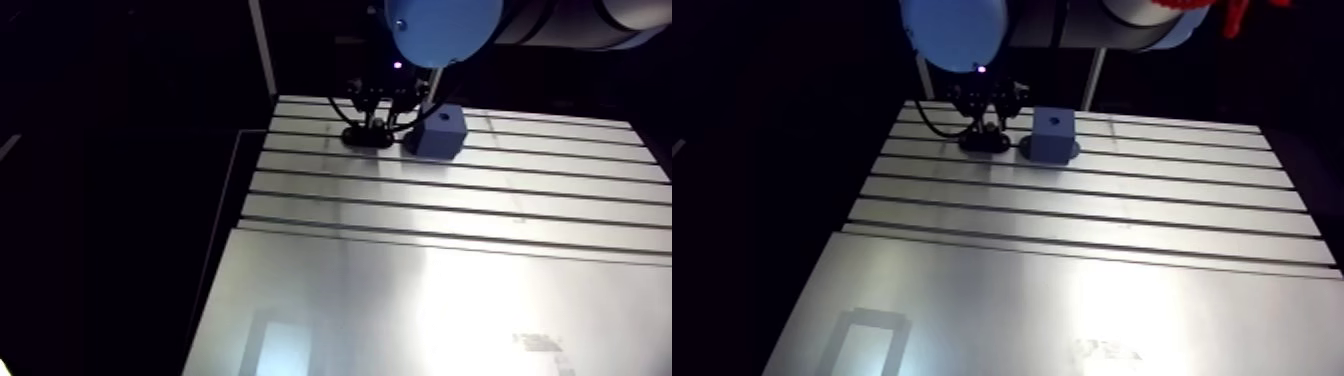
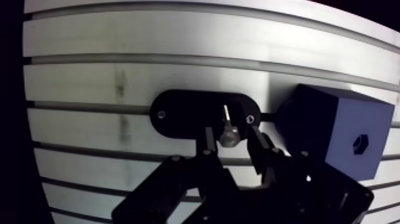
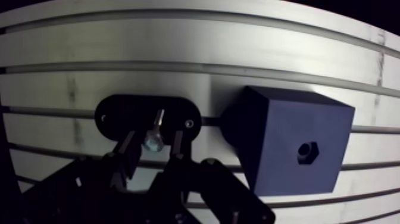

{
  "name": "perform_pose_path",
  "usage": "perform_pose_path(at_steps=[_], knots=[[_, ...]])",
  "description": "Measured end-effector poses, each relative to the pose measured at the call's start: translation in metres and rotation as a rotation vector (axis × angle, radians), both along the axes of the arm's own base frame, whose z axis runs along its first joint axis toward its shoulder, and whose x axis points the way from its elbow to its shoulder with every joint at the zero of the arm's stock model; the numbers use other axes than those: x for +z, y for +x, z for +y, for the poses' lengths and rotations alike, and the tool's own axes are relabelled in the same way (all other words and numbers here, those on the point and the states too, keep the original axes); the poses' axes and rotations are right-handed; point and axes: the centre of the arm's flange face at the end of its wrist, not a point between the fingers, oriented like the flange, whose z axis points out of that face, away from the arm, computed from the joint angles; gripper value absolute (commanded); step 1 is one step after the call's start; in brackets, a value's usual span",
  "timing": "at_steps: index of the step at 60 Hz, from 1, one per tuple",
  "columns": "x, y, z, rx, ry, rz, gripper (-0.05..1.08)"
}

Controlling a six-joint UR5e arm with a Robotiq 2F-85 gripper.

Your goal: Pick up the M10 bolt and insert it into the hex recess until seated.

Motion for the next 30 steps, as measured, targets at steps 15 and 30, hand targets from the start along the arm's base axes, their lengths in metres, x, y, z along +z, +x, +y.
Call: perform_pose_path(at_steps=[15, 30], knots=[[0.0004, -0.0005, 0.0005, 0.000, 0.000, 0.001, 0.59], [0.0010, -0.0006, 0.0008, -0.001, -0.002, 0.002, 0.59]])
